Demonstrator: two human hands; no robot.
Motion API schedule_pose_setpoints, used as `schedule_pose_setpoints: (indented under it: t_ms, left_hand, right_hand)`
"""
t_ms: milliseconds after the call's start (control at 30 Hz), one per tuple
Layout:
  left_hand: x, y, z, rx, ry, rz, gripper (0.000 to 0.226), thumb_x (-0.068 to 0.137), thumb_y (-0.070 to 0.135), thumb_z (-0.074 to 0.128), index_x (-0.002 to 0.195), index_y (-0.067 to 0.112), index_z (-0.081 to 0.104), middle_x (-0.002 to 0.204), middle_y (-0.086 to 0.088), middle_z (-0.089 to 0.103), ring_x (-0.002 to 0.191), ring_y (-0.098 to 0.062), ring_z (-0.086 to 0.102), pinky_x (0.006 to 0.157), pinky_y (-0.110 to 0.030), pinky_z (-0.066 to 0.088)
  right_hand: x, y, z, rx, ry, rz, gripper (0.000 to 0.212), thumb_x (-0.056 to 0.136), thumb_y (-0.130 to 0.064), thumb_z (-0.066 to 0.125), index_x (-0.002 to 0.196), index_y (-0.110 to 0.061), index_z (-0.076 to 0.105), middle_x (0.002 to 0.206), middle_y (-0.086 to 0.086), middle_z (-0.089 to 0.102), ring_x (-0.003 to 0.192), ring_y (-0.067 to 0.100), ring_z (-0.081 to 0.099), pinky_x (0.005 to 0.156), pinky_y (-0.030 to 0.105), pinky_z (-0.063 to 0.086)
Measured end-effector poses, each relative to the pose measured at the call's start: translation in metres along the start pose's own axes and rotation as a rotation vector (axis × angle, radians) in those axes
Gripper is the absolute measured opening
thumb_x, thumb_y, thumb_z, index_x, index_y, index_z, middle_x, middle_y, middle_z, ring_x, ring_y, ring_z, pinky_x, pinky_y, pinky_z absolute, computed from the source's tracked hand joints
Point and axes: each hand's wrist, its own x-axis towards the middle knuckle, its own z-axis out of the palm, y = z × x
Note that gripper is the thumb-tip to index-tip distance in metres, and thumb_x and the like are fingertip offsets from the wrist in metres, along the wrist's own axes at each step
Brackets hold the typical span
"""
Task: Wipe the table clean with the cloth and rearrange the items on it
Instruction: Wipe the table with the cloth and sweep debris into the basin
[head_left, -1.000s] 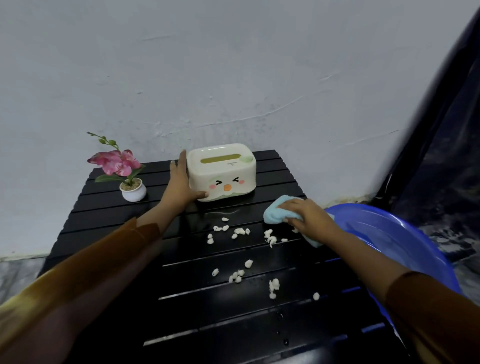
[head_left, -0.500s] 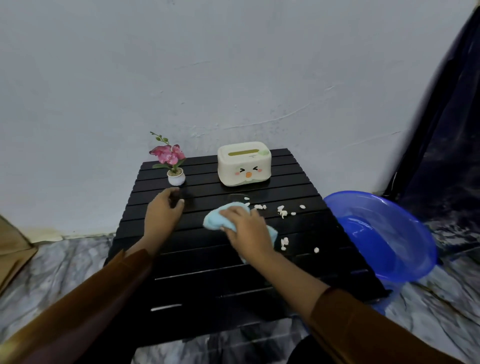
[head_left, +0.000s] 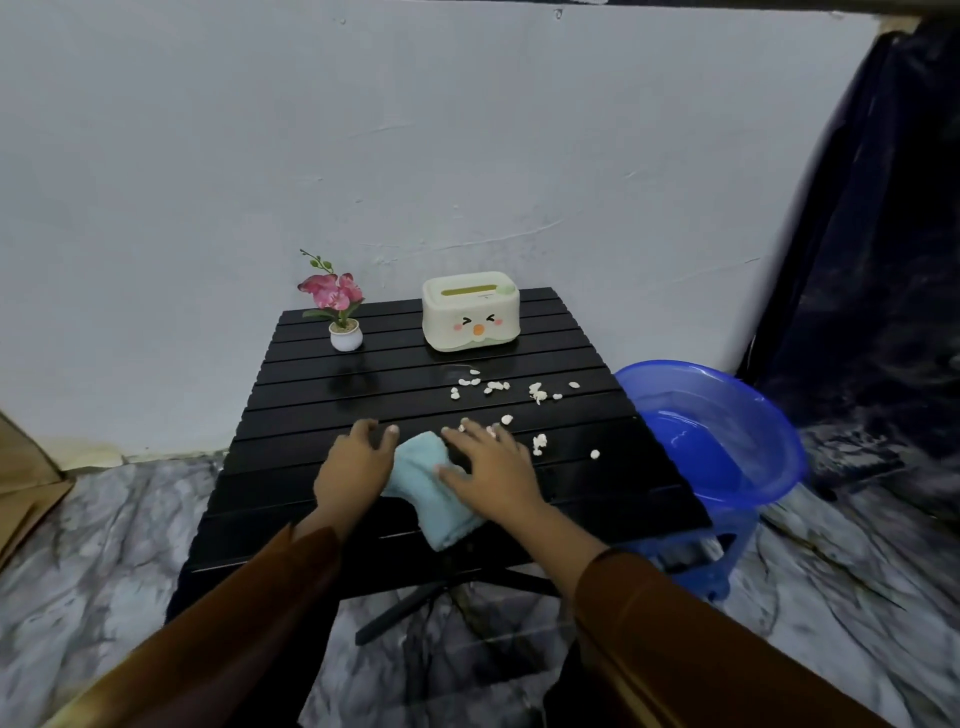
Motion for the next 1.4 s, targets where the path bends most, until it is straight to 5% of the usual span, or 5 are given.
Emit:
schedule_pose_setpoints:
  t_ms: [300, 533, 767, 1033, 1400]
  left_hand:
    - [-0.018, 0.047, 0.059, 0.104, -0.003, -0.242, 0.099, 0.082, 0.068, 0.046, 0.151, 0.007, 0.011, 0.159, -0.016, 0.007, 0.141, -0.046, 0.016, 0.114, -0.051, 0.020]
    - [-0.022, 0.045, 0.096, 0.170, 0.100, -0.291, 0.085, 0.081, 0.065, 0.051, 0.150, 0.026, 0.020, 0.159, -0.015, -0.016, 0.141, -0.053, -0.011, 0.113, -0.064, 0.003]
    - [-0.013, 0.029, 0.102, 0.219, 0.204, -0.184, 0.061, 0.089, 0.041, 0.051, 0.145, 0.028, 0.032, 0.158, -0.007, 0.017, 0.129, -0.051, 0.027, 0.110, -0.052, 0.026]
    - [-0.009, 0.025, 0.102, 0.237, 0.252, -0.246, 0.058, 0.087, 0.049, 0.052, 0.137, 0.022, 0.042, 0.156, -0.017, 0.010, 0.128, -0.047, 0.030, 0.108, -0.051, 0.027]
    - [0.021, 0.053, 0.114, 0.305, 0.248, -0.172, 0.047, 0.091, 0.043, 0.047, 0.133, 0.021, 0.049, 0.144, -0.010, 0.037, 0.117, -0.043, 0.038, 0.099, -0.047, 0.035]
  right_hand:
    - [-0.039, 0.127, -0.061, -0.011, 0.209, 0.198, 0.050, 0.092, -0.043, 0.049, 0.138, -0.025, 0.042, 0.151, -0.001, 0.037, 0.138, 0.026, 0.031, 0.110, 0.045, 0.029]
    - [-0.041, 0.193, -0.062, -0.073, 0.200, 0.371, 0.055, 0.097, -0.040, 0.038, 0.147, -0.023, 0.023, 0.156, 0.007, 0.024, 0.139, 0.034, 0.026, 0.109, 0.049, 0.031]
    - [-0.040, 0.215, -0.042, -0.026, 0.077, 0.345, 0.052, 0.099, -0.039, 0.030, 0.148, -0.025, 0.019, 0.157, 0.005, 0.022, 0.132, 0.035, 0.037, 0.108, 0.050, 0.031]
    - [-0.039, 0.222, -0.036, -0.021, 0.128, 0.350, 0.053, 0.098, -0.042, 0.031, 0.148, -0.026, 0.020, 0.124, 0.014, 0.052, 0.114, 0.030, 0.044, 0.095, 0.040, 0.040]
    - [-0.035, 0.224, -0.033, 0.091, 0.145, 0.364, 0.052, 0.099, -0.039, 0.031, 0.148, -0.029, 0.016, 0.100, 0.004, 0.036, 0.076, 0.017, 0.046, 0.066, 0.029, 0.038]
